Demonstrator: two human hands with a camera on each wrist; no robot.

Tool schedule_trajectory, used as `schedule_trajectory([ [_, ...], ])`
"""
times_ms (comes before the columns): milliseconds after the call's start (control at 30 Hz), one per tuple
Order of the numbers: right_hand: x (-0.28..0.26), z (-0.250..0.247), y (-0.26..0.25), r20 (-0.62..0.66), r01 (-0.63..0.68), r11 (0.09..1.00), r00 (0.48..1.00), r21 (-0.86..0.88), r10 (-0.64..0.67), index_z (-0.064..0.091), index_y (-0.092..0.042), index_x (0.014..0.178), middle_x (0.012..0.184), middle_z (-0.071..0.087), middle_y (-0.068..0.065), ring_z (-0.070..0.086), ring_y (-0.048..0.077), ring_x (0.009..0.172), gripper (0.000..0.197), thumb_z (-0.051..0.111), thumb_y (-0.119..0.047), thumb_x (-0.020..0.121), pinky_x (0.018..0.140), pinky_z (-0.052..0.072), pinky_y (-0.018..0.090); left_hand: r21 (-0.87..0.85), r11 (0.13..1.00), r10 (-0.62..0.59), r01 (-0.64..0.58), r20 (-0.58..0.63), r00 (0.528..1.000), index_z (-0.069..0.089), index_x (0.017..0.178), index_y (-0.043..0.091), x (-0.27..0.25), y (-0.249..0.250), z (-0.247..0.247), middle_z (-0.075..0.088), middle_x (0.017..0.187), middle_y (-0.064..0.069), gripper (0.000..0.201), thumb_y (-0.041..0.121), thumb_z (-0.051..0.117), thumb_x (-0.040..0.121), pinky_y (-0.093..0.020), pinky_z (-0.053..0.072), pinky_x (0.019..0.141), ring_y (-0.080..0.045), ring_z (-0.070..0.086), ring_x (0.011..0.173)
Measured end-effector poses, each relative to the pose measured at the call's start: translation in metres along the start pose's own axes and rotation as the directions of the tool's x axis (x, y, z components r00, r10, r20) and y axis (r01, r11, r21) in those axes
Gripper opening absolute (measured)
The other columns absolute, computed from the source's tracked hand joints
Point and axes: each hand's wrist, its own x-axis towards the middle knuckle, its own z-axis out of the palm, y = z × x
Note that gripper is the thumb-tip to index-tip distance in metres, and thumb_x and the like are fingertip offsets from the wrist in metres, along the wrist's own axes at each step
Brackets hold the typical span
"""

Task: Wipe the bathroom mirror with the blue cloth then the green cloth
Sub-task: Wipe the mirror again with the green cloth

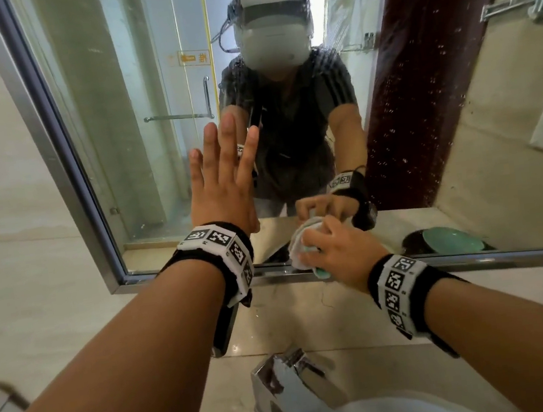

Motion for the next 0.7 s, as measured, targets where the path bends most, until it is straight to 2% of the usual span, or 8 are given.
schedule_trajectory([
  [100,-0.003,-0.006,0.005,-0.014,0.011,1.0,1.0,0.009,-0.011,0.07,-0.028,0.097,0.109,0.042,0.002,0.041,0.03,0.086,0.053,0.089,-0.024,0.047,0.049,0.05,0.032,-0.012,1.0,-0.005,0.005,-0.008,1.0,-0.042,0.132,0.021,-0.001,0.001,0.003,-0.035,0.15,-0.013,0.136,0.043,0.077,0.071,-0.049,-0.009,0.116,-0.034,-0.027,0.139],
  [167,0.012,-0.02,0.005,-0.116,-0.103,0.994,0.987,0.039,0.107,0.069,-0.024,0.099,0.109,0.053,0.005,0.048,0.032,0.088,0.057,0.088,-0.016,0.046,0.049,0.051,0.032,-0.02,1.0,-0.01,0.01,-0.021,1.0,-0.043,0.132,0.021,-0.002,0.002,0.005,-0.035,0.15,-0.012,0.136,0.041,0.077,0.071,-0.049,-0.009,0.116,-0.034,-0.027,0.139],
  [267,0.042,-0.04,0.0,-0.257,-0.252,0.954,0.923,0.161,0.287,0.069,-0.02,0.098,0.108,0.06,0.009,0.055,0.035,0.087,0.053,0.088,-0.011,0.05,0.053,0.053,0.034,-0.049,0.999,-0.01,0.008,-0.033,0.999,-0.043,0.132,0.02,-0.002,0.002,0.007,-0.035,0.149,-0.011,0.134,0.042,0.075,0.073,-0.049,-0.01,0.116,-0.035,-0.027,0.139],
  [333,0.05,-0.037,-0.007,-0.263,-0.22,0.964,0.931,0.153,0.254,0.069,-0.02,0.099,0.108,0.06,0.01,0.057,0.036,0.087,0.051,0.087,-0.014,0.052,0.055,0.053,0.034,-0.074,0.997,-0.003,0.0,-0.033,0.999,-0.044,0.131,0.021,-0.002,0.002,0.008,-0.035,0.149,-0.013,0.127,0.048,0.068,0.078,-0.051,-0.008,0.116,-0.035,-0.027,0.139],
  [400,0.042,-0.02,-0.014,-0.203,-0.114,0.987,0.97,0.115,0.136,0.069,-0.022,0.101,0.109,0.06,0.008,0.057,0.035,0.086,0.053,0.087,-0.016,0.052,0.055,0.053,0.034,-0.081,0.997,0.003,-0.004,-0.012,1.0,-0.045,0.13,0.022,-0.002,0.001,0.01,-0.04,0.146,-0.011,0.125,0.051,0.066,0.078,-0.052,-0.007,0.116,-0.035,-0.029,0.138],
  [500,0.008,0.005,-0.014,-0.031,0.01,0.998,0.999,0.064,-0.008,0.067,-0.026,0.103,0.112,0.051,0.004,0.055,0.032,0.087,0.059,0.088,-0.024,0.048,0.055,0.053,0.033,-0.086,0.996,0.001,-0.001,0.001,1.0,-0.047,0.128,0.023,-0.002,0.001,0.011,-0.045,0.14,-0.006,0.14,0.043,0.079,0.068,-0.052,-0.01,0.115,-0.036,-0.029,0.138],
  [633,-0.031,0.005,0.016,-0.018,0.016,0.997,1.0,0.07,-0.015,0.061,-0.025,0.106,0.112,0.05,0.006,0.055,0.033,0.083,0.054,0.085,-0.016,0.059,0.053,0.053,0.035,-0.06,0.998,-0.016,0.017,0.016,1.0,-0.051,0.126,0.023,-0.002,0.002,0.011,-0.04,0.145,-0.014,0.147,0.044,0.081,0.065,-0.053,-0.01,0.114,-0.038,-0.029,0.137],
  [700,-0.033,-0.015,0.038,-0.09,-0.087,0.994,0.992,0.062,0.092,0.057,-0.025,0.108,0.111,0.054,0.008,0.053,0.035,0.087,0.05,0.079,-0.011,0.065,0.053,0.053,0.036,-0.056,0.998,-0.016,0.017,0.021,1.0,-0.051,0.125,0.024,-0.002,0.002,0.01,-0.043,0.143,-0.013,0.147,0.044,0.081,0.064,-0.053,-0.012,0.113,-0.038,-0.029,0.137],
])
